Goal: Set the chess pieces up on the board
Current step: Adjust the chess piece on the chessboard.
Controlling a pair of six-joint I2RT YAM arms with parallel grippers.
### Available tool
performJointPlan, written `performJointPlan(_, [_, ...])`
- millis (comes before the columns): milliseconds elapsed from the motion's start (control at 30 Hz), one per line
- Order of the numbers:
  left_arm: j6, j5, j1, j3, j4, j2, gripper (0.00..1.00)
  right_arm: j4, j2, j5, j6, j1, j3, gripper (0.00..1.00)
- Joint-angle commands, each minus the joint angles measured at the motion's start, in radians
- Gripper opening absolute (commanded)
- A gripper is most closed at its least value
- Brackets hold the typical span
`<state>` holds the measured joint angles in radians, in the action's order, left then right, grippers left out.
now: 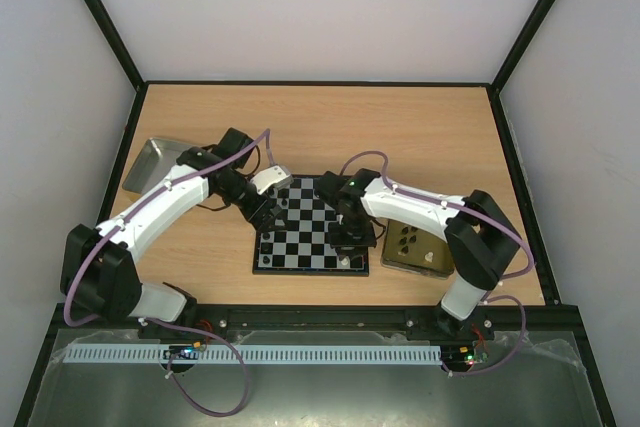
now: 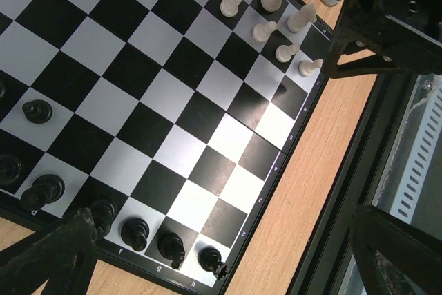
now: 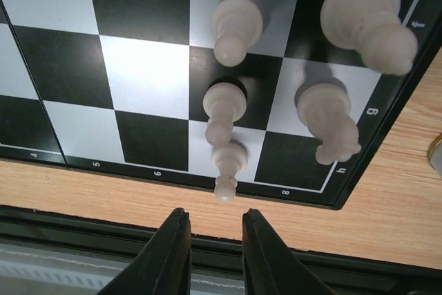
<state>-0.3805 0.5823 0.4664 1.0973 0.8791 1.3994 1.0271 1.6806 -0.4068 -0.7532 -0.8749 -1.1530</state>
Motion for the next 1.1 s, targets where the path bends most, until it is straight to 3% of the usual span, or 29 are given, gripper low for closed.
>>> performJointPlan(0, [0.005,0.001,0.005,-0.017,0.000,-0.023,0.99,-0.002,0.019,0.017,0.015,0.000,-0.026,0.20])
performJointPlan(1067, [0.005,-0.006,0.005,-0.026,-0.004,-0.038,0.99,-0.050,0.059,-0.015,0.032,0.000,-0.006,0.18])
